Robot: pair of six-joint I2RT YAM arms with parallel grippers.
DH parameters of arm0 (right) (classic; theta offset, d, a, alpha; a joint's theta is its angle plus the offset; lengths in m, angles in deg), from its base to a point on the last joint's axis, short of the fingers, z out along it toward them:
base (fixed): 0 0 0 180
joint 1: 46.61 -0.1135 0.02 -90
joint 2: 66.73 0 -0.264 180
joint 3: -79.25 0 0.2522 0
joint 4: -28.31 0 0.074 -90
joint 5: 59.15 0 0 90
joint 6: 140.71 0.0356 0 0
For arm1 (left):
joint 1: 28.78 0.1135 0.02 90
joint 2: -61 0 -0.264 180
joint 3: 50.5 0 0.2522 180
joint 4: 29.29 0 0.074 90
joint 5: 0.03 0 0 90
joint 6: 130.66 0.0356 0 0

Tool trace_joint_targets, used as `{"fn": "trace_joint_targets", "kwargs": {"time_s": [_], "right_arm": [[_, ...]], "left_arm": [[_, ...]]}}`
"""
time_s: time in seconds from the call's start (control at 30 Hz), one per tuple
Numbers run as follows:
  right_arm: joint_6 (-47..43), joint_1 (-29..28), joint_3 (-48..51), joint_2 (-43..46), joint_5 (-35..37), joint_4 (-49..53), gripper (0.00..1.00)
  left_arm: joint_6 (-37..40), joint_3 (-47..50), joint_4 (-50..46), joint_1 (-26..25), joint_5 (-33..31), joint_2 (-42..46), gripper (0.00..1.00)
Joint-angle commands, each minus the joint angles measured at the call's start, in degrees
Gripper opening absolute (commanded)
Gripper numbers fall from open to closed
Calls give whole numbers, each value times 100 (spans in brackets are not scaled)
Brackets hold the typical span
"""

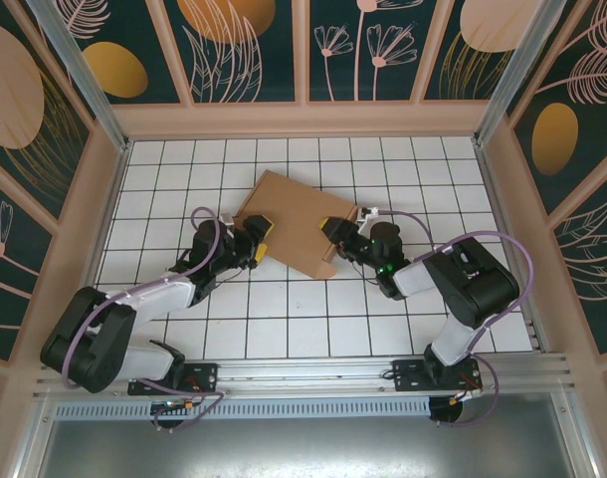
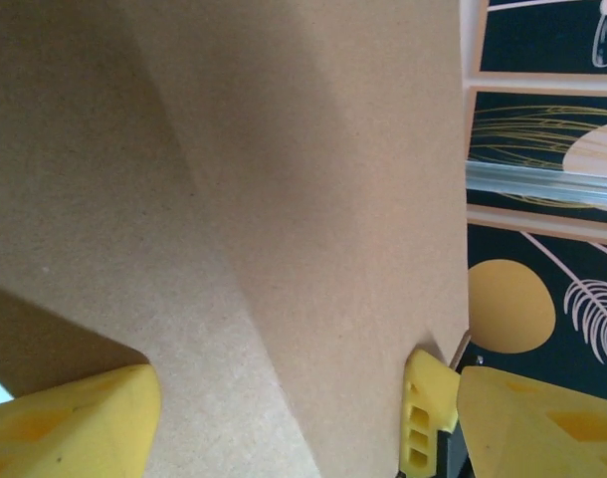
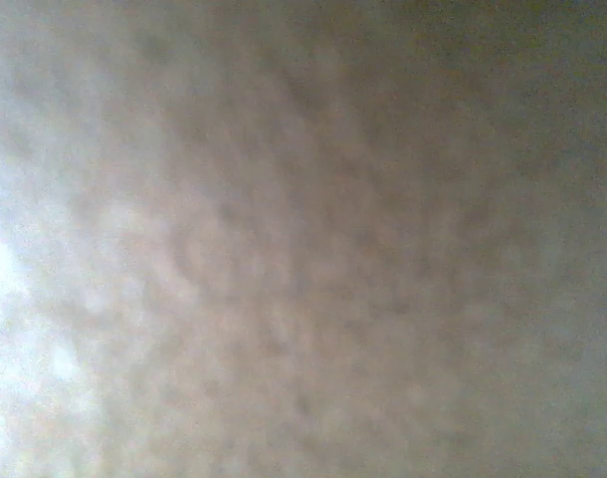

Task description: Fold the paper box

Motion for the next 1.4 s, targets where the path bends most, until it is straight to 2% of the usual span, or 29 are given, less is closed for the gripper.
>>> {"fn": "trace_joint_targets", "kwargs": {"time_s": [0.0, 0.3, 0.63, 0.9, 1.37], "right_arm": [[302, -52, 47, 0, 107, -661, 53], [1137, -354, -100, -290, -103, -1594, 52], [1808, -623, -443, -382, -301, -2245, 52], [1139, -593, -547, 253, -230, -1341, 52], [1251, -568, -781, 478, -342, -1335, 52]], "left_arm": [[-120, -171, 328, -38, 61, -144, 78], [-15, -319, 593, -35, -61, -409, 77], [105, -427, 1569, -40, 23, -554, 78], [207, -342, 1327, -39, 77, -585, 77], [222, -412, 1416, -32, 197, -783, 75]]}}
